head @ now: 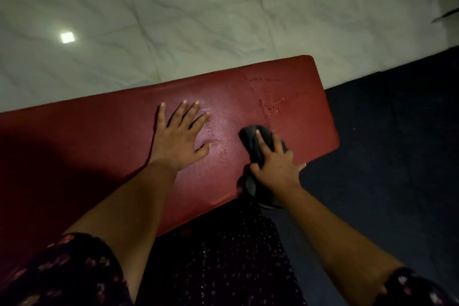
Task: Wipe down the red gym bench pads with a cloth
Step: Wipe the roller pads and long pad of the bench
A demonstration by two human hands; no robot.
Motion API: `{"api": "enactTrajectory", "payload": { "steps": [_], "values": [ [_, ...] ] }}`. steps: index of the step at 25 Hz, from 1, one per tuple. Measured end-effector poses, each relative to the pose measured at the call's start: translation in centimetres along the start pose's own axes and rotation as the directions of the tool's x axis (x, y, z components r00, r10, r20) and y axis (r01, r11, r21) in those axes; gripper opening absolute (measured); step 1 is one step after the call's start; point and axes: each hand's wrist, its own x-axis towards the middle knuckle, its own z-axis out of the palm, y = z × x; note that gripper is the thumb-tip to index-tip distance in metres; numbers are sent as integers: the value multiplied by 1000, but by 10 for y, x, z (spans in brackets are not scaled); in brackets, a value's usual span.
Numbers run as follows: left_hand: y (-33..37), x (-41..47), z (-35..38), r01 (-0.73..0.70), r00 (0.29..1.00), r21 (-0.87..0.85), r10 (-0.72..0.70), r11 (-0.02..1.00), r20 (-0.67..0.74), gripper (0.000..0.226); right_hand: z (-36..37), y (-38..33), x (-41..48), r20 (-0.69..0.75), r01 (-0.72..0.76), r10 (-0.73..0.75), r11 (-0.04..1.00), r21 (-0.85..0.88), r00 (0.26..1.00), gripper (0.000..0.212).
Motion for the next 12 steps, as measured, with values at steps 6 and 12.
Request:
{"api": "enactTrajectory", "payload": {
  "steps": [6, 12],
  "values": [
    [6, 30, -22, -51, 993, 24, 53, 998, -102, 69, 57, 38, -46, -13, -116, 118, 987, 109, 993, 81],
    [5, 80, -21, -370, 911, -168, 392, 914, 127, 89, 63, 55, -40, -197, -148, 163, 985, 92, 967, 68]
  ]
}}
